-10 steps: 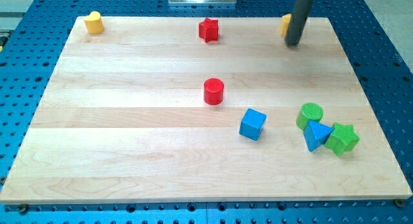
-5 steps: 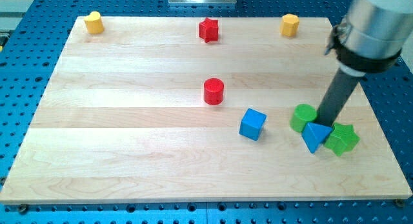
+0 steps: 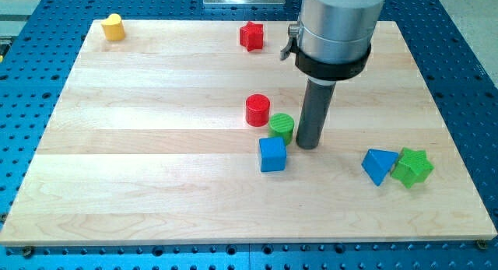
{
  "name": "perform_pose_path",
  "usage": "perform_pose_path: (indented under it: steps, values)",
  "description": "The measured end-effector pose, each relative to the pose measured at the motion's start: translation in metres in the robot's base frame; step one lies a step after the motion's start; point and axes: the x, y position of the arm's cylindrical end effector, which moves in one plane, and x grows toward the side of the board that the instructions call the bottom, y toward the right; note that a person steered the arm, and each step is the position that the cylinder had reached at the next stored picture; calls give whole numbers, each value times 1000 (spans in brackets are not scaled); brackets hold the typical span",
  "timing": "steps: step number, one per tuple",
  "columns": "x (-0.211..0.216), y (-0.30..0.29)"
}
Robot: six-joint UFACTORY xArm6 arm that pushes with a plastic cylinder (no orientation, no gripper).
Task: Move the green circle vertically below the heart
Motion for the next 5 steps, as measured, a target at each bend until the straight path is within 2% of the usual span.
perform_pose_path:
  steps: [2, 3, 5]
  values:
    - [-3, -131]
    - [-16, -151]
    - [-42, -144]
